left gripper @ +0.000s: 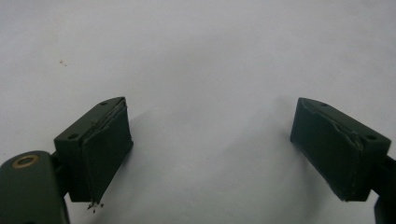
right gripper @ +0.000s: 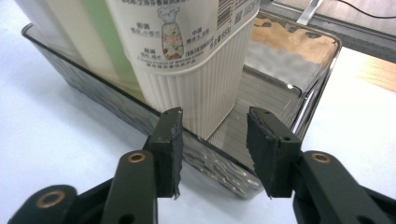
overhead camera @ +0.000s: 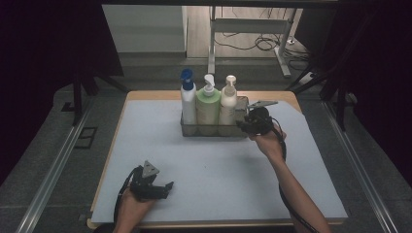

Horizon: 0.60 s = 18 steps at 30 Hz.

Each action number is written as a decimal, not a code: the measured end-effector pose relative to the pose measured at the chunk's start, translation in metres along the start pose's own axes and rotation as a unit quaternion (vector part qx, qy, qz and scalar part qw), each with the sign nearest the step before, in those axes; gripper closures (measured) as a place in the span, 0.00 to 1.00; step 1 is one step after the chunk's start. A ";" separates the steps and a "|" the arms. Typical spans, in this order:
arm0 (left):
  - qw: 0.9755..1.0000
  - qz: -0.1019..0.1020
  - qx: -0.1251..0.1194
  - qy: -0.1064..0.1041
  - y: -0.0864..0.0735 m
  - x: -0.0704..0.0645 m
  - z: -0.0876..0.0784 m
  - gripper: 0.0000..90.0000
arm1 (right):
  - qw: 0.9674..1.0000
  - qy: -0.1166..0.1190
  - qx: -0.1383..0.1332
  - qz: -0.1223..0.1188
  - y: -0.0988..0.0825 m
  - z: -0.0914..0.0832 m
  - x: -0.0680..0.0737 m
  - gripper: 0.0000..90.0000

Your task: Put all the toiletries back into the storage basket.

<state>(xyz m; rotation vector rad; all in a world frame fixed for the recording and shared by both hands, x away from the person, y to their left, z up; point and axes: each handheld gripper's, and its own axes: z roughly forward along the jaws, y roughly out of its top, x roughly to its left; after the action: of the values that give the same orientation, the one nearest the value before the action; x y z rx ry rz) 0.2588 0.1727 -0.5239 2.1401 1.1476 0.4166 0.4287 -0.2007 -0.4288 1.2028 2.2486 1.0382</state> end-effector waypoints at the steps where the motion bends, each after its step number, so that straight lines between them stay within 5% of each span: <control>1: 1.000 0.000 0.000 0.000 0.000 0.000 0.000 0.13 | 1.000 0.003 0.000 -0.001 -0.001 -0.002 0.000 0.57; 18: 1.000 0.000 0.000 0.000 0.000 0.000 0.000 0.13 | 0.999 0.030 0.005 -0.035 -0.018 -0.028 0.006 0.28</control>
<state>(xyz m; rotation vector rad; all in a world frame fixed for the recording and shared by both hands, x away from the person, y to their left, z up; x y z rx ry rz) 0.2588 0.1727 -0.5239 2.1399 1.1474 0.4172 0.3977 -0.2142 -0.4240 1.1037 2.3269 1.0504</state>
